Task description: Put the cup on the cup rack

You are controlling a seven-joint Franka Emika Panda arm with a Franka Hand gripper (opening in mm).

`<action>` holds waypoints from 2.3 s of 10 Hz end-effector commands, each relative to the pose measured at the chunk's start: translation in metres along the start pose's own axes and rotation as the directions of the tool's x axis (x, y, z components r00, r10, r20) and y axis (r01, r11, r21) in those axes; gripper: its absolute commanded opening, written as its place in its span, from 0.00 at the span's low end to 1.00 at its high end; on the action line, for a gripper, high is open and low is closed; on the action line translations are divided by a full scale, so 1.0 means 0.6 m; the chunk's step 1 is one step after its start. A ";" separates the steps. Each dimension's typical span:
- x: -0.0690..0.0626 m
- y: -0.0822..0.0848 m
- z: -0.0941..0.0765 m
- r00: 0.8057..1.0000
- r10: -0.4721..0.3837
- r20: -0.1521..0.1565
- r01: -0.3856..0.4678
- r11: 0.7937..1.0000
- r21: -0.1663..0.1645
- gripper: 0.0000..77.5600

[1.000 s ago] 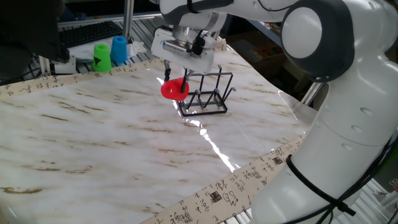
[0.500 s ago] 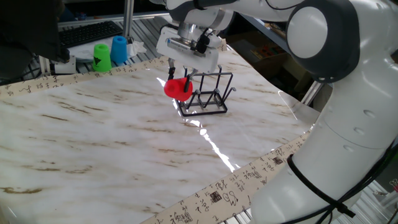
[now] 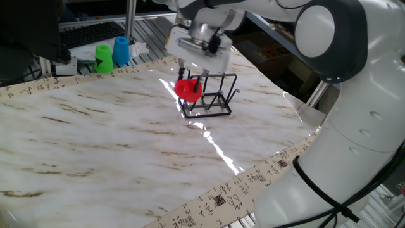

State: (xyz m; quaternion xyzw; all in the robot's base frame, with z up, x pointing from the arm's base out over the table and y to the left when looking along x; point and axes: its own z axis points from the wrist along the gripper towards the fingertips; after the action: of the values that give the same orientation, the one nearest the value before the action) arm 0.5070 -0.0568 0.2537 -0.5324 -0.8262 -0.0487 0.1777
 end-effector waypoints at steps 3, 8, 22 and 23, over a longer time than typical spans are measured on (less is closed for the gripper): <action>-0.038 -0.041 0.007 0.997 0.057 -0.055 -0.062 0.994 -0.085 0.02; -0.068 -0.034 0.011 0.995 -0.021 -0.100 0.012 0.996 -0.094 0.02; -0.108 -0.011 0.001 0.963 -0.185 -0.197 0.182 0.983 -0.033 0.02; -0.114 -0.011 0.002 0.958 -0.198 -0.206 0.195 0.980 -0.034 0.02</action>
State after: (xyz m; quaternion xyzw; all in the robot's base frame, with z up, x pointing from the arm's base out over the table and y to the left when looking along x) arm 0.5239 -0.1130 0.2322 -0.4506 -0.8485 -0.1222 0.2491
